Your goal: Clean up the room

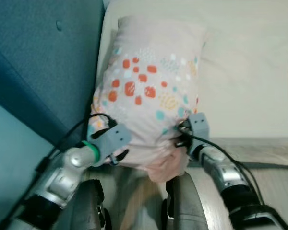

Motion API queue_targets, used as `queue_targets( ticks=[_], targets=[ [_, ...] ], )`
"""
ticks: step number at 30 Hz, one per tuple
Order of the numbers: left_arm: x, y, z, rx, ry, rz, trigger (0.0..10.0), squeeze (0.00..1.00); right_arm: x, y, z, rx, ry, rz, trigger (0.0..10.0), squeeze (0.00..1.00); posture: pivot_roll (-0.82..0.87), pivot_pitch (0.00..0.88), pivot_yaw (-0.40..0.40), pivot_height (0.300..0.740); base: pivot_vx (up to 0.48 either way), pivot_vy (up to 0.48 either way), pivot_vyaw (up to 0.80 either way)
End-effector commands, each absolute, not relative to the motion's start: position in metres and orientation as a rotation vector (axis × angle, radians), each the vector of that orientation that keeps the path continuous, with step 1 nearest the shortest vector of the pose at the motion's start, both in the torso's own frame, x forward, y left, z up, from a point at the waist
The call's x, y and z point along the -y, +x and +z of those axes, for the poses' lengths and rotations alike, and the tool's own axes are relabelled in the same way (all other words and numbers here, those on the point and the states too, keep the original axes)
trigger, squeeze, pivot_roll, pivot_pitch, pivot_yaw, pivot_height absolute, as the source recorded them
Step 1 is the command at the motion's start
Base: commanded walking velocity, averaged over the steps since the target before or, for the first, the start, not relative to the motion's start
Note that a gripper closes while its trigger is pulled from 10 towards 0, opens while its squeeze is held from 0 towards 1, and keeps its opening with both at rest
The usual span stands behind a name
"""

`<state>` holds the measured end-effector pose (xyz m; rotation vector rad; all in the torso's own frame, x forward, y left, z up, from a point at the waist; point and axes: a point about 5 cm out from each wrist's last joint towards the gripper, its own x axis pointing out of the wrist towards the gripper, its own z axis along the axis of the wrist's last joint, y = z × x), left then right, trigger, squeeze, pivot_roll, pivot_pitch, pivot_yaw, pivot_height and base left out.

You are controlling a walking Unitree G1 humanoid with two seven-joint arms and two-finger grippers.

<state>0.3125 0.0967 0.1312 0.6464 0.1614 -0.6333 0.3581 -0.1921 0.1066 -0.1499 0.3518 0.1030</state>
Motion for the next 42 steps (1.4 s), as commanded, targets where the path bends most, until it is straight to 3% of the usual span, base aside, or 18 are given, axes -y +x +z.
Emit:
queue_targets(
  ticks=[1,5,7,11,13,18,23,26,27,30,31,32,33,41,42],
  targets=[
    [-0.081,0.318,0.131,-0.156,0.646,-0.581,10.0,0.00,0.224,0.365,0.122,-0.308,-0.198,-0.035,10.0,0.00,-0.10,0.230,0.078,0.586,0.000,0.000,0.00],
    [-0.058,0.325,0.141,-0.113,0.626,-0.566,10.0,0.00,0.234,0.374,0.138,-0.273,-0.231,-0.069,10.0,0.00,-0.11,0.229,0.079,0.586,0.000,0.000,0.00],
    [-0.034,0.336,0.157,-0.062,0.600,-0.536,10.0,0.00,0.248,0.382,0.159,-0.221,-0.277,-0.133,10.0,0.00,-0.11,0.227,0.081,0.586,0.000,0.000,0.00],
    [-0.013,0.349,0.179,0.003,0.570,-0.479,10.0,0.00,0.269,0.387,0.186,-0.154,-0.331,-0.234,10.0,0.00,-0.11,0.226,0.084,0.586,0.000,0.000,0.00],
    [-0.013,0.349,0.179,0.003,0.570,-0.479,10.0,0.00,0.269,0.387,0.186,-0.154,-0.331,-0.234,10.0,0.00,-0.11,0.226,0.084,0.586,0.000,0.000,0.00],
    [-0.005,0.365,0.217,0.124,0.540,-0.361,10.0,0.00,0.299,0.387,0.225,-0.047,-0.357,-0.366,10.0,0.00,-0.11,0.225,0.087,0.586,0.000,0.000,0.00],
    [-0.014,0.367,0.217,0.087,0.481,-0.372,10.0,0.00,0.273,0.393,0.210,0.000,-0.087,-0.219,10.0,0.00,-0.10,0.235,0.092,0.586,0.000,0.000,0.00],
    [-0.017,0.364,0.211,0.079,0.518,-0.409,10.0,0.00,0.264,0.393,0.201,0.010,0.002,-0.181,10.0,0.00,-0.10,0.236,0.093,0.586,0.000,0.000,0.00],
    [-0.027,0.358,0.201,0.071,0.586,-0.470,10.0,0.00,0.257,0.391,0.189,0.009,0.153,-0.170,10.0,0.00,-0.10,0.245,0.099,0.586,0.000,0.000,0.00],
    [-0.034,0.353,0.193,0.061,0.635,-0.516,10.0,0.00,0.253,0.390,0.180,0.009,0.260,-0.166,10.0,0.00,-0.10,0.245,0.099,0.586,0.000,0.000,0.00],
    [-0.045,0.347,0.185,0.038,0.664,-0.567,10.0,0.00,0.249,0.388,0.169,0.001,0.418,-0.177,10.0,0.00,-0.09,0.251,0.100,0.586,0.000,0.000,0.00],
    [-0.045,0.347,0.185,0.038,0.664,-0.567,10.0,0.00,0.249,0.388,0.169,0.001,0.418,-0.177,10.0,0.00,-0.09,0.251,0.100,0.586,0.000,0.000,0.00],
    [-0.066,0.329,0.179,-0.003,0.650,-0.666,10.0,0.00,0.236,0.383,0.141,-0.055,0.705,-0.189,10.0,0.00,-0.07,0.258,0.102,0.586,0.000,0.000,0.00],
    [-0.073,0.304,0.184,-0.008,0.577,-0.756,10.0,0.00,0.217,0.379,0.119,-0.107,0.902,-0.134,10.0,0.00,-0.01,0.270,0.098,0.586,0.000,0.000,0.00],
    [-0.073,0.302,0.184,-0.009,0.568,-0.757,10.0,0.00,0.215,0.379,0.119,-0.102,0.916,-0.120,10.0,1.00,-0.01,0.270,0.098,0.586,0.000,0.000,0.00]
  ],
)
